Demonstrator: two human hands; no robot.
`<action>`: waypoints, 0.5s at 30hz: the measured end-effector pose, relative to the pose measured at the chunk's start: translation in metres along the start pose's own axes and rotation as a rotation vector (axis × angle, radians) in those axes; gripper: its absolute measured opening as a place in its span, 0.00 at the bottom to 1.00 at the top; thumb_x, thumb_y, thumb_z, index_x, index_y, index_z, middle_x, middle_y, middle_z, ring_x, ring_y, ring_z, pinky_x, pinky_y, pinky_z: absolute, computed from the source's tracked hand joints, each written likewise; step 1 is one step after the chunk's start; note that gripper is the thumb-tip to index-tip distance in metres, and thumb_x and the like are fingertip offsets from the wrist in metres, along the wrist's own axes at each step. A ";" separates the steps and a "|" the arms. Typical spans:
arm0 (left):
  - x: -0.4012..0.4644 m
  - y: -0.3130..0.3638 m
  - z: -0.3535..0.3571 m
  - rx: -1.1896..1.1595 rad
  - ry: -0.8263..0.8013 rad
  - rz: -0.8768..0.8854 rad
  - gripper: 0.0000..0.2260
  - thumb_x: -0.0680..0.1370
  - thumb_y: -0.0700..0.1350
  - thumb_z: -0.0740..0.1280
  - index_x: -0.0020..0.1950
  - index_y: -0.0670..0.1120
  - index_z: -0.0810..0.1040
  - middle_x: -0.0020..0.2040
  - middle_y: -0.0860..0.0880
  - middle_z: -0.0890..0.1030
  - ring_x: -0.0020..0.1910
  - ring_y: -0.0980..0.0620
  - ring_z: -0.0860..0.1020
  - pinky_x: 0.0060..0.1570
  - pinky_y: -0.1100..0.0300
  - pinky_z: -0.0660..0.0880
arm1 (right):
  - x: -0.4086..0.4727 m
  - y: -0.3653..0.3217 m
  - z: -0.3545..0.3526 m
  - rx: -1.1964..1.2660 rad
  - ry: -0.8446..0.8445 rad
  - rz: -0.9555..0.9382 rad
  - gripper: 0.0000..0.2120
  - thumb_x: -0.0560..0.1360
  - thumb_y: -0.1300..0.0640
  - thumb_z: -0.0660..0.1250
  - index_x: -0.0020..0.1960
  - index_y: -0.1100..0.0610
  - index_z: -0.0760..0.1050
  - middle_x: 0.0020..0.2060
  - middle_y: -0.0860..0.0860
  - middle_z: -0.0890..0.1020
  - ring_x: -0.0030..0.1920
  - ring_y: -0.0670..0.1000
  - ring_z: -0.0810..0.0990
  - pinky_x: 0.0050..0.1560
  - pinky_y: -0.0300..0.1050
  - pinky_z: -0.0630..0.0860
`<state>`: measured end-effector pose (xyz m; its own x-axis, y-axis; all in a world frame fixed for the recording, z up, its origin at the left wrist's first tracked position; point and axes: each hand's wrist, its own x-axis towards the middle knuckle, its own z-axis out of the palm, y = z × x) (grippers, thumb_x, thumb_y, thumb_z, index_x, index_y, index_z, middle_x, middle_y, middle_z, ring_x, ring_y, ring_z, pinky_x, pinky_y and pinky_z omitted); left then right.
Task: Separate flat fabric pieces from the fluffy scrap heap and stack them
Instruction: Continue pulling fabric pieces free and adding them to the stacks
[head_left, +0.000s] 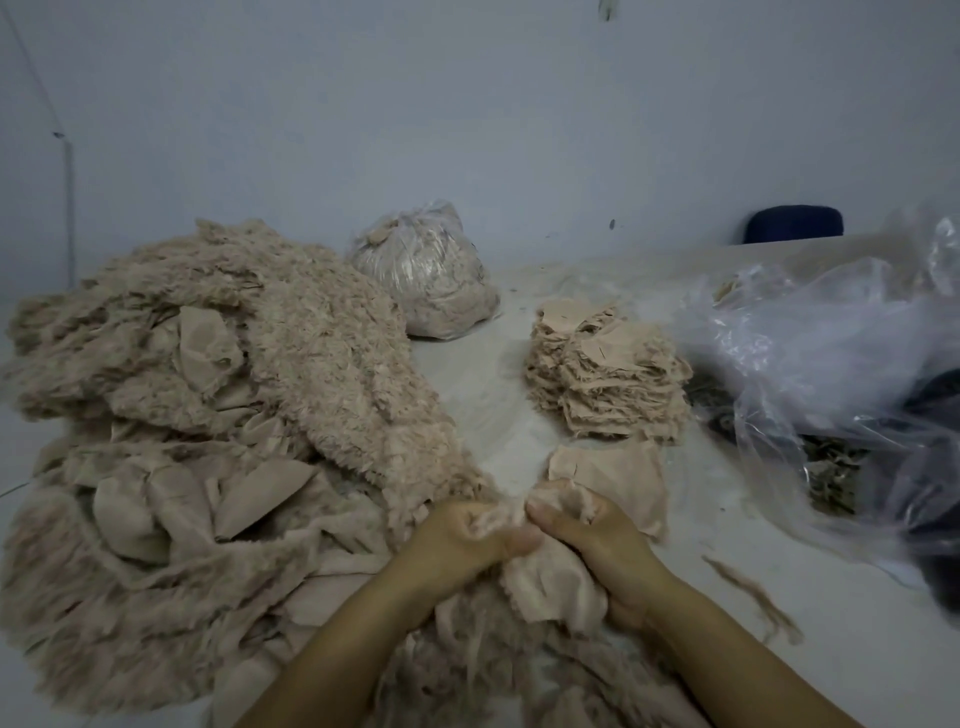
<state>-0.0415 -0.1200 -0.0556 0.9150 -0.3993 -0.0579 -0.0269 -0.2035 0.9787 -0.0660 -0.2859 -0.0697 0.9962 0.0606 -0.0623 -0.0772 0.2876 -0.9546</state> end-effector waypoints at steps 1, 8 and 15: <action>-0.001 -0.003 0.002 -0.058 0.014 -0.013 0.11 0.68 0.51 0.73 0.38 0.44 0.80 0.36 0.46 0.81 0.36 0.50 0.78 0.36 0.62 0.75 | 0.001 0.001 0.000 0.009 0.009 -0.001 0.20 0.66 0.53 0.75 0.52 0.65 0.78 0.47 0.64 0.83 0.47 0.60 0.83 0.47 0.51 0.80; 0.003 -0.004 -0.003 -0.680 0.089 -0.100 0.05 0.74 0.40 0.65 0.46 0.38 0.76 0.40 0.39 0.82 0.37 0.46 0.81 0.36 0.56 0.79 | 0.002 0.001 -0.003 -0.116 0.094 0.031 0.17 0.70 0.48 0.71 0.48 0.63 0.82 0.45 0.60 0.85 0.46 0.58 0.85 0.48 0.52 0.81; 0.002 -0.001 0.006 -0.604 0.003 -0.116 0.17 0.74 0.53 0.66 0.39 0.39 0.78 0.27 0.43 0.77 0.24 0.51 0.75 0.27 0.62 0.72 | -0.001 0.000 0.005 -0.253 0.180 -0.067 0.16 0.76 0.50 0.66 0.43 0.65 0.80 0.39 0.60 0.84 0.41 0.56 0.82 0.43 0.48 0.77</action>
<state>-0.0424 -0.1255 -0.0577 0.8994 -0.4021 -0.1715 0.3053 0.2969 0.9048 -0.0676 -0.2817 -0.0682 0.9916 -0.1271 -0.0259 -0.0213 0.0374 -0.9991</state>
